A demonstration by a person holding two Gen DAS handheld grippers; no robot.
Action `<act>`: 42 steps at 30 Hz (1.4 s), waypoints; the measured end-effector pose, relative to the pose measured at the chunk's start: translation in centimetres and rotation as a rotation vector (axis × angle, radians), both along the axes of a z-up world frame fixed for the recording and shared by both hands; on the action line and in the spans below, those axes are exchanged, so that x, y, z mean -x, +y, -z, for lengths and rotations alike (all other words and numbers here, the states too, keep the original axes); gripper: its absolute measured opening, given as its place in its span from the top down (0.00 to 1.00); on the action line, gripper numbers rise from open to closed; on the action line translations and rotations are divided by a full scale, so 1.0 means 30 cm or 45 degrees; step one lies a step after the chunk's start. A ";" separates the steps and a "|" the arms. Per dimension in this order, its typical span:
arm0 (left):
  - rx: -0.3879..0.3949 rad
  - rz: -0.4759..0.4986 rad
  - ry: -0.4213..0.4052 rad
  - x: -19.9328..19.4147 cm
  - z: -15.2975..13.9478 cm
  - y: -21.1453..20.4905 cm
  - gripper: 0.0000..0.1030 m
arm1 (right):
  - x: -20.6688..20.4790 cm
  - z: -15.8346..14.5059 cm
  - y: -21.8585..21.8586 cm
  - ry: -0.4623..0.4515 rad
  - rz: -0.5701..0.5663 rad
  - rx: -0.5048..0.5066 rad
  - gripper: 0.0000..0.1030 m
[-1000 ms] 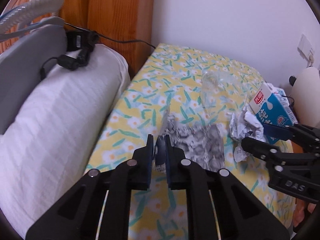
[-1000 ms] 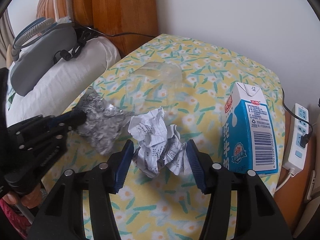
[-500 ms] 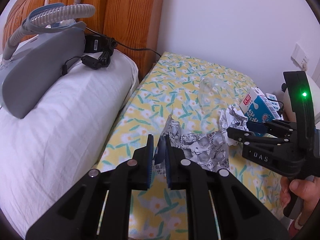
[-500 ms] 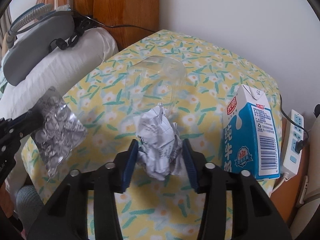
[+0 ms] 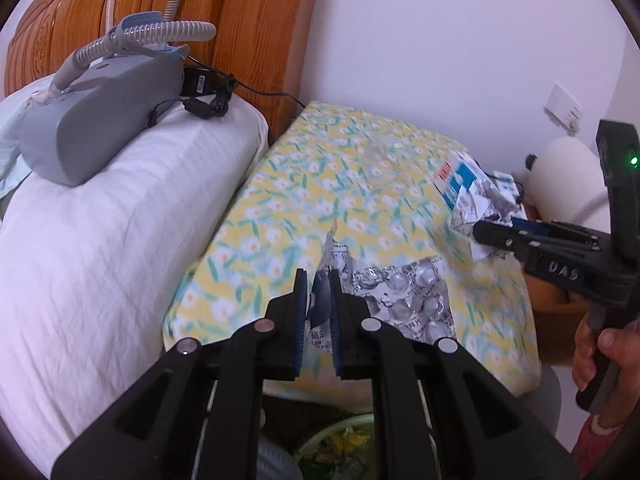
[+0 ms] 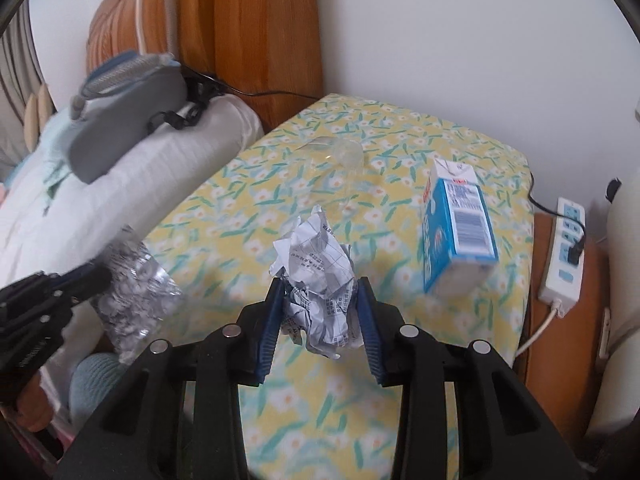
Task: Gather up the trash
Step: 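Carry the blister pack and white paper over the basket and release both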
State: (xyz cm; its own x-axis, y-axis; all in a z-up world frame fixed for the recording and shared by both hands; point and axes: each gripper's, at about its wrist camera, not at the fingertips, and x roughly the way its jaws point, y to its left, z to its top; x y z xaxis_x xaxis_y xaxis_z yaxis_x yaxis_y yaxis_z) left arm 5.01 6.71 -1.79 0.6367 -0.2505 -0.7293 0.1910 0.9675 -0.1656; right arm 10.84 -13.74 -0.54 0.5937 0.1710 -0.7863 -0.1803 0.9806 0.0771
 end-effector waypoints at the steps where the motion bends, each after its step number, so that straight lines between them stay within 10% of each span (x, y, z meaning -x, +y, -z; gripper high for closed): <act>1: -0.005 0.018 0.006 0.037 0.004 -0.004 0.90 | 0.033 -0.006 -0.002 0.001 -0.008 -0.014 0.64; 11: -0.036 0.269 0.261 0.381 0.207 -0.096 0.90 | 0.414 0.102 0.031 0.207 -0.136 -0.102 0.64; 22: -0.078 0.298 0.467 0.469 0.394 -0.130 0.89 | 0.546 0.262 0.069 0.371 -0.140 -0.127 0.64; 24: -0.082 0.316 0.493 0.475 0.411 -0.142 0.80 | 0.549 0.271 0.072 0.371 -0.140 -0.123 0.63; 26: -0.100 0.318 0.503 0.478 0.419 -0.150 0.40 | 0.547 0.274 0.070 0.371 -0.139 -0.126 0.63; 28: -0.119 0.320 0.478 0.488 0.418 -0.156 0.29 | 0.546 0.280 0.068 0.373 -0.137 -0.123 0.63; 42: -0.130 0.125 0.343 0.428 0.305 -0.033 0.08 | 0.556 0.306 0.075 0.427 -0.192 -0.113 0.62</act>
